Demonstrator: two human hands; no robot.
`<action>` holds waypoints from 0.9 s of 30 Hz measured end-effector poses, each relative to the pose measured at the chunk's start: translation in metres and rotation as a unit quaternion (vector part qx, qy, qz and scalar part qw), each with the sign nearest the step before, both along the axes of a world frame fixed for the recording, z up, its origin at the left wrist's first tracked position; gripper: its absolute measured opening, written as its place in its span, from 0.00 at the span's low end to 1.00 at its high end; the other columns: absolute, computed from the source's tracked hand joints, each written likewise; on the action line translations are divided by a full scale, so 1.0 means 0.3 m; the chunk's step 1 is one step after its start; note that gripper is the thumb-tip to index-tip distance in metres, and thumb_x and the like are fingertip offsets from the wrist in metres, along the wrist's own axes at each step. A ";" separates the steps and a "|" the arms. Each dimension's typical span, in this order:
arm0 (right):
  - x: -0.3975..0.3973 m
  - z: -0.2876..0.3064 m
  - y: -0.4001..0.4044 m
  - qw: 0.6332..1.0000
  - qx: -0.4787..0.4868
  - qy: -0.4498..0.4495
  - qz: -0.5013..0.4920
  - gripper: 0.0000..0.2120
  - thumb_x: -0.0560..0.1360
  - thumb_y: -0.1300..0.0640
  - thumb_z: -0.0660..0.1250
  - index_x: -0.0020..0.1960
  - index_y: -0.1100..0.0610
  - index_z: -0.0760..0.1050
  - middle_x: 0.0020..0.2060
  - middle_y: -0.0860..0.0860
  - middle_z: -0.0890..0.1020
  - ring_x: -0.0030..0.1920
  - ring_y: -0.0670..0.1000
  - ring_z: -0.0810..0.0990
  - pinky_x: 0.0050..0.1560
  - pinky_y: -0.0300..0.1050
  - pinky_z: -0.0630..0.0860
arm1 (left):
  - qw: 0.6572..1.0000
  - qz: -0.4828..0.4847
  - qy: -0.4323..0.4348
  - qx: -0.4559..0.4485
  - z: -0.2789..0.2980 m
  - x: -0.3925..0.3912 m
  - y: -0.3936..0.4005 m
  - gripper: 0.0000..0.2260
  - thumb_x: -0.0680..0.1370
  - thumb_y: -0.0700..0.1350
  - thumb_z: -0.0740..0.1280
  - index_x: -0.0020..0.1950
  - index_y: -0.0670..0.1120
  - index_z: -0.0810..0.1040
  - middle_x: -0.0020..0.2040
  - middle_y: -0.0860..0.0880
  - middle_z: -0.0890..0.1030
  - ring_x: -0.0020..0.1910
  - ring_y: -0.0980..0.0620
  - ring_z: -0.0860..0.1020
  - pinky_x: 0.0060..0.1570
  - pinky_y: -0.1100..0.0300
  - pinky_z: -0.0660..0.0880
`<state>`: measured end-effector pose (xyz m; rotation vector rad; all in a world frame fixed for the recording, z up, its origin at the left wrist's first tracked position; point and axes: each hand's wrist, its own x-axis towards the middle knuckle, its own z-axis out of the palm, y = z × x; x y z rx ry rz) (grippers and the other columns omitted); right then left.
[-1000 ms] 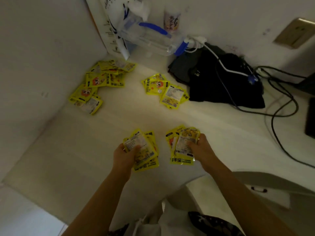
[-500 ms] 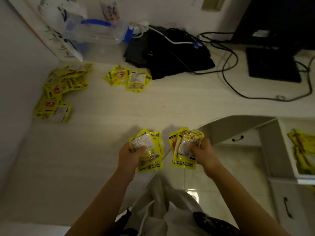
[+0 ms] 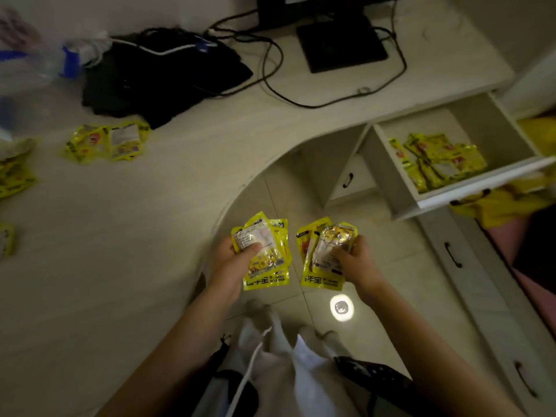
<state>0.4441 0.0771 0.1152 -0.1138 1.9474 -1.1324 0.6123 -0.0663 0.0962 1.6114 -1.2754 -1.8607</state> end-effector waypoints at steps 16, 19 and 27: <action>-0.332 -0.037 0.763 0.979 0.039 -0.018 -0.199 0.13 0.77 0.63 0.61 0.60 0.56 0.65 0.54 0.57 0.76 0.52 0.57 0.77 0.51 0.57 0.77 | 0.989 -0.142 0.012 0.040 -0.037 -0.555 0.595 0.13 0.71 0.32 0.72 0.53 0.42 0.78 0.44 0.45 0.83 0.39 0.49 0.82 0.33 0.61 0.79; -0.392 -0.041 0.825 0.970 0.038 -0.034 -0.240 0.14 0.77 0.62 0.62 0.61 0.54 0.65 0.56 0.57 0.77 0.54 0.58 0.78 0.54 0.59 0.77 | 0.984 -0.173 0.014 0.038 -0.035 -0.661 0.637 0.13 0.71 0.32 0.71 0.53 0.42 0.78 0.43 0.46 0.83 0.38 0.51 0.81 0.31 0.63 0.78; -0.614 -0.043 0.877 0.950 0.043 -0.040 -0.308 0.10 0.77 0.62 0.62 0.56 0.53 0.65 0.54 0.55 0.77 0.55 0.58 0.79 0.58 0.62 0.76 | 0.970 -0.238 0.015 0.049 -0.059 -0.984 0.643 0.13 0.71 0.32 0.71 0.54 0.42 0.78 0.45 0.45 0.83 0.40 0.50 0.82 0.36 0.58 0.79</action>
